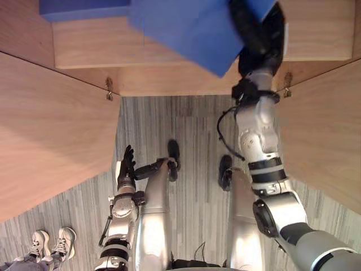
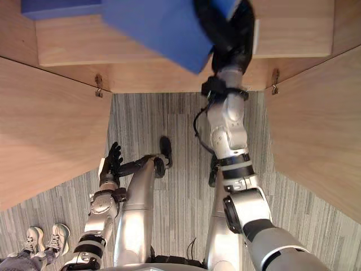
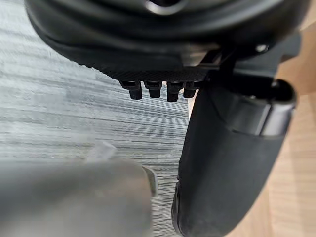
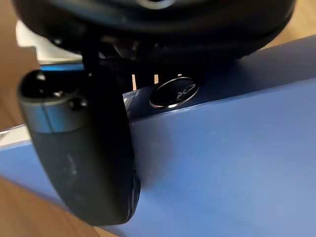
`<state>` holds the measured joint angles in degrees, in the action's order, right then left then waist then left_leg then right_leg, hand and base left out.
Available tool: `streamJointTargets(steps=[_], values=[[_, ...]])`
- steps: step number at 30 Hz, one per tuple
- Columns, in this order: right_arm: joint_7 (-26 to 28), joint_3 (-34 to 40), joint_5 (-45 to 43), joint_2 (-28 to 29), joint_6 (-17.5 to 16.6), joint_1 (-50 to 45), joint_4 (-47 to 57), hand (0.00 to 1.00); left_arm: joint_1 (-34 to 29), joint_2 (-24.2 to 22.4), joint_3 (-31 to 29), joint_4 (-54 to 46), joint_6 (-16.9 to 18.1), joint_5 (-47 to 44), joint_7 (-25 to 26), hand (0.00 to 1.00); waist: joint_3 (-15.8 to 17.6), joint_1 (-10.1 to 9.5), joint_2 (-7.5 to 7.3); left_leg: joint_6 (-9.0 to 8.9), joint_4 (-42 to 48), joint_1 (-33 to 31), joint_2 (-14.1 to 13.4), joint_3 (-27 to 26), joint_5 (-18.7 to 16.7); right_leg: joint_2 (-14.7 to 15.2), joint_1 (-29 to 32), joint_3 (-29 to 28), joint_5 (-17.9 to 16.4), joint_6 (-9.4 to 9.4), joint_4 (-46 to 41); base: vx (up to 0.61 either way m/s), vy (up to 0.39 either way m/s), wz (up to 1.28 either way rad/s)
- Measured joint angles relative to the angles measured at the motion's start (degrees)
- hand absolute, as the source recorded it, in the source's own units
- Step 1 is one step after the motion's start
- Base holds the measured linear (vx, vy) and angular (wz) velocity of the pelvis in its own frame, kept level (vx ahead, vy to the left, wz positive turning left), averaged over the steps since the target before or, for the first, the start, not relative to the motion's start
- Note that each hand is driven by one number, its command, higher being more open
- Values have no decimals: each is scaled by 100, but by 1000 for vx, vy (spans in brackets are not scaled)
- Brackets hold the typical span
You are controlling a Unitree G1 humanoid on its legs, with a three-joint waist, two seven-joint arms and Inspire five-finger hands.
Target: Walk over to the cabinet, pick up the folder, carry it to the office cabinet, place the folder inside the office cabinet, then close the office cabinet door
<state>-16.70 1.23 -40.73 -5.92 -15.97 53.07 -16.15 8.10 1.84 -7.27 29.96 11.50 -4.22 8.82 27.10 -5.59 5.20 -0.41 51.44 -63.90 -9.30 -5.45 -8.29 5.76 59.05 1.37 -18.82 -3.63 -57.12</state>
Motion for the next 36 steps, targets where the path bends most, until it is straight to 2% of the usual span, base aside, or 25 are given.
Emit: streamJointTargets(steps=[3, 4, 6, 10, 15, 22, 28, 32, 36], values=[[-245, 401, -723, 78, -139, 493, -485, 0, 4, -80, 47, -78, 15, -52, 14, 100, 0, -18, 0, -10, 3, -77, -5, 41, -4, -2, 51, 46, -21, 25, -6, 31, -50, 2], [-304, 464, -892, 92, -161, 594, -579, 100, 5, -79, 57, -81, 15, -103, 23, 100, 0, -24, 0, -11, 3, -98, -5, 47, -3, -2, 67, 53, -22, 27, -8, 32, -49, 3], [-523, 793, -1413, 98, -206, 925, -947, 100, 75, -92, 100, -72, 12, -246, 127, 100, 0, -86, 0, -15, 1, -178, -1, 75, 2, 2, 140, 85, -28, 33, -17, 37, -48, 4], [-726, 1170, -1906, 111, -392, 1387, -1251, 100, 151, -95, 169, -57, 6, -273, 250, 100, 0, -126, 0, -32, -12, -240, 48, 155, 14, 53, 154, 187, -85, 67, -42, 28, -41, 12], [-723, 1076, -2088, -98, -286, 1885, -1754, 100, 174, -89, 259, -58, 9, -343, 270, 100, -2, -136, -2, -77, -100, -268, 130, 249, 82, 123, 153, 295, -124, 89, -42, 12, -48, 14], [-572, 449, -1964, -272, 7, 2057, -2174, 100, 207, -78, 244, 25, 10, -417, 294, 100, -14, -106, -11, -96, -112, -258, 126, 303, 104, 123, 98, 365, -124, 91, -18, 2, -11, 1], [-276, -299, -1551, -424, 252, 2055, -2289, 100, 215, 10, 212, 182, 12, -527, 340, 100, -28, 44, -38, -95, -139, -171, 107, 272, 105, 118, 21, 356, -118, 95, 37, 0, 0, 0], [236, -1308, -785, -874, 523, 1786, -2103, 100, 209, 121, 222, 297, 11, -532, 291, 100, -53, 161, -88, -93, -210, -92, 83, 221, 106, 108, -42, 341, -106, 91, 111, -1, -6, -1], [761, -1844, 127, -1414, 572, 1246, -1864, 100, 204, 174, 241, 423, 30, -524, 188, 100, -65, 182, -114, -89, -288, 31, 62, 172, 108, 106, -174, 353, -90, 80, 228, 0, 0, 0]])
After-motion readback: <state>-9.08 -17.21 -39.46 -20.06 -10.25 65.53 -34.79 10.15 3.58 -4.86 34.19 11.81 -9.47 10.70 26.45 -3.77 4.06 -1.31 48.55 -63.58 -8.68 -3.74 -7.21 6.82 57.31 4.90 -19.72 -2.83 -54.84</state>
